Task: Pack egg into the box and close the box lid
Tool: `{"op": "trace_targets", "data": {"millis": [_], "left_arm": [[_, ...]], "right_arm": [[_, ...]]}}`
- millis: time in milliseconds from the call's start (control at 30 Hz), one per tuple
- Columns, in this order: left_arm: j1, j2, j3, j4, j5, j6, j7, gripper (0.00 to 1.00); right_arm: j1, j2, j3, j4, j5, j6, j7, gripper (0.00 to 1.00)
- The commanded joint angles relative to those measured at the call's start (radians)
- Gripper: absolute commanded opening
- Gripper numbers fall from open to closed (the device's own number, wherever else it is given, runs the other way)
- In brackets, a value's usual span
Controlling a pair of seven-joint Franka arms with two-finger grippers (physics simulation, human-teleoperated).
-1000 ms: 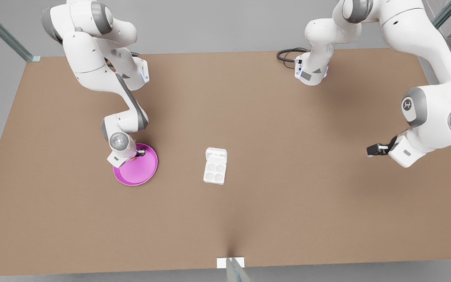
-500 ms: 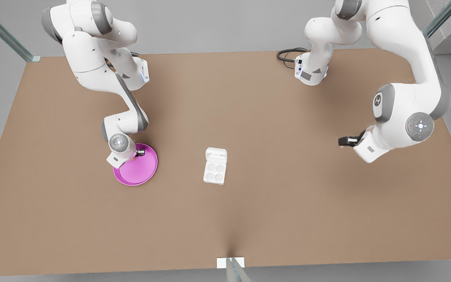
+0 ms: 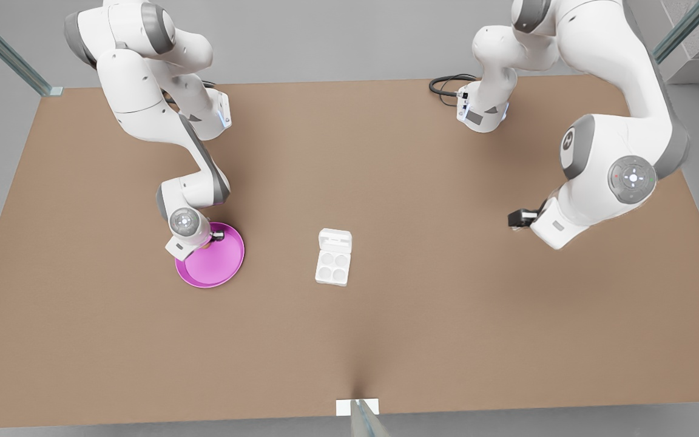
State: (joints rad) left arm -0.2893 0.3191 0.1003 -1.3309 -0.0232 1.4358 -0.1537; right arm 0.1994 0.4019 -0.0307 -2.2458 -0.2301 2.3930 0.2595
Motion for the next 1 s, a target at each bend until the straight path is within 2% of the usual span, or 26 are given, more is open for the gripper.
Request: {"op": "trace_targets", "data": {"millis": [0,33,100,133,200,267,333,800,967], "left_arm": [[0.002,0.002,0.002,-0.001,0.006,-0.006,-0.046,1.0],[-0.002,0.015,0.002,-0.019,-0.006,-0.003,-0.079,1.0],[0.125,0.035,0.006,-0.047,-0.185,0.005,-0.141,1.0],[0.14,0.051,0.006,-0.05,-0.199,0.005,-0.138,1.0],[0.14,0.051,0.006,-0.045,-0.181,0.003,-0.136,1.0],[0.073,0.051,0.002,-0.05,-0.086,-0.015,-0.142,1.0],[0.059,0.103,0.004,-0.088,-0.086,-0.038,-0.432,1.0],[0.108,0.115,0.004,-0.083,-0.095,-0.031,-0.449,1.0],[0.125,0.115,0.006,-0.083,-0.089,-0.029,-0.46,1.0]], "right_arm": [[0.0,0.0,0.0,0.0,0.0,0.0,0.0,0.57],[0.0,0.002,0.0,0.0,0.0,0.0,0.0,0.57],[0.0,0.005,0.0,0.002,0.0,0.0,0.001,0.57],[0.0,0.005,0.0,0.002,0.0,0.0,0.001,0.57],[0.002,0.005,0.0,0.002,0.0,0.0,0.001,0.57],[0.0,0.005,0.0,0.002,0.0,-0.002,0.001,0.57],[0.0,0.005,0.0,0.002,0.0,0.0,0.0,0.56],[0.0,0.003,0.0,0.04,0.0,-0.046,-0.016,0.55],[0.0,0.003,0.0,0.114,0.0,-0.109,-0.066,0.56]]}}
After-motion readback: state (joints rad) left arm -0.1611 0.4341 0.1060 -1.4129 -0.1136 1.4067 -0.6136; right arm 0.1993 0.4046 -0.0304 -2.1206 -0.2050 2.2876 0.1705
